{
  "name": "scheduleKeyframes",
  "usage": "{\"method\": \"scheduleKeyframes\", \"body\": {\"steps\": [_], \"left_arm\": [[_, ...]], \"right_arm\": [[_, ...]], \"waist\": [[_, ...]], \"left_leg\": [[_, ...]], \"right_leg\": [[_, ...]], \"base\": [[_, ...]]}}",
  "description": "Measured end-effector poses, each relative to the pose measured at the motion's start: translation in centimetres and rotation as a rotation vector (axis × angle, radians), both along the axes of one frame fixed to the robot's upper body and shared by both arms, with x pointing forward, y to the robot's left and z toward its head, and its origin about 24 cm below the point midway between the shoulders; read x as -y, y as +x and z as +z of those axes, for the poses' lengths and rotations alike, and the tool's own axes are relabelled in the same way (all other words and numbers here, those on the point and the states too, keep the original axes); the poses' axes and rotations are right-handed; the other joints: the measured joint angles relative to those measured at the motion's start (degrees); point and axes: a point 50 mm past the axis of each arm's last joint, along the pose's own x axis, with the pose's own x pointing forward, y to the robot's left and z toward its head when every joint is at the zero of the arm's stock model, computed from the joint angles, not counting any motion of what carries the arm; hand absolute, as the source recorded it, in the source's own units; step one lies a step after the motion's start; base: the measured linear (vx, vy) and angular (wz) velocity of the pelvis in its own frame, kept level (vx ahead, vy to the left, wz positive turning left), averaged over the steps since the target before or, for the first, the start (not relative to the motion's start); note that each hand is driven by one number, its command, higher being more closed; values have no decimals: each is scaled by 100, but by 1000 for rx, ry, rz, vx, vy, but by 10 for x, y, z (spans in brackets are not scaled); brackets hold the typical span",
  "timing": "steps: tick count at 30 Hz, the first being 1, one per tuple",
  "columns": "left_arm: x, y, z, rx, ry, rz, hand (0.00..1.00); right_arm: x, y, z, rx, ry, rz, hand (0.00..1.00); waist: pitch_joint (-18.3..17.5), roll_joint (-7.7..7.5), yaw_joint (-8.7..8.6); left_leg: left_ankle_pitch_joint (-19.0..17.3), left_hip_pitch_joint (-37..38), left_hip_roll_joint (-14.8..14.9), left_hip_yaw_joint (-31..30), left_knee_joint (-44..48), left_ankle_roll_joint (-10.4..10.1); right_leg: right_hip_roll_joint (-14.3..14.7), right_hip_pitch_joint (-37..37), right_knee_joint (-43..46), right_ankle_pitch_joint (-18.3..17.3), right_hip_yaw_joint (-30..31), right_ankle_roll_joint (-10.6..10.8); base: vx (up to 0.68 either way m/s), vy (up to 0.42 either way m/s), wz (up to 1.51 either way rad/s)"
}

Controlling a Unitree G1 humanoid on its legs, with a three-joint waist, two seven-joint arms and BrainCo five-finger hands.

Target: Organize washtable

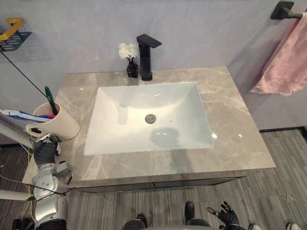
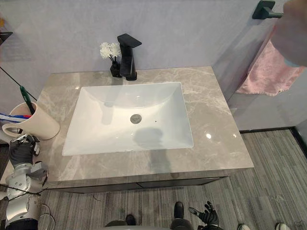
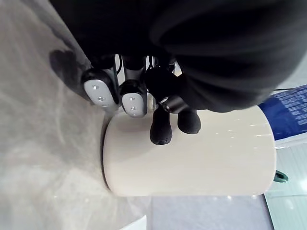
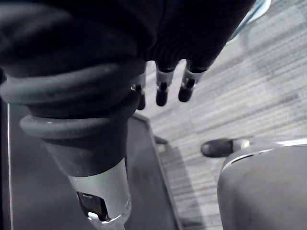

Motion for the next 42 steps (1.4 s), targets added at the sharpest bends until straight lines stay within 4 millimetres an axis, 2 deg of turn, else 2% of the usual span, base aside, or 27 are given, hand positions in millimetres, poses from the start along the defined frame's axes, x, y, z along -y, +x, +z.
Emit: {"method": "scheduleKeyframes", "body": {"steps": [6, 15, 26, 33, 42], "left_arm": [[1, 11, 11, 50, 0, 11, 100], [-3, 25, 19, 76, -13, 60, 100], [-5, 26, 18, 73, -20, 74, 100], [16, 17, 7, 78, -52, 32, 100], [36, 19, 3, 76, -55, -55, 100]], "right_arm": [[0, 0, 0, 1, -3, 1, 0], [0, 1, 1, -2, -15, 13, 0], [1, 6, 5, 23, -28, 18, 0], [1, 7, 5, 30, -27, 21, 0], [1, 8, 6, 32, -25, 24, 0]], "waist": [[135, 4, -9], [153, 16, -24], [318, 36, -18], [320, 40, -15], [315, 30, -14]], "left_leg": [[1, -26, -2, 4, 34, 0], [2, -97, -2, 15, 68, 2], [3, -101, -1, 65, 82, 3], [5, -91, -2, 62, 76, 6], [9, -14, -6, -4, 83, 9]], "right_leg": [[-5, -17, 0, 30, 4, -6], [-5, -79, 1, 61, 10, -21], [-2, -79, 1, 102, 12, -44], [-4, -65, 1, 102, -25, -44], [-17, 19, -1, 101, -164, -44]], "base": [[-31, -15, -1], [-4, -3, 0], [-20, -9, -2], [0, 0, 0], [-18, -7, 4]]}}
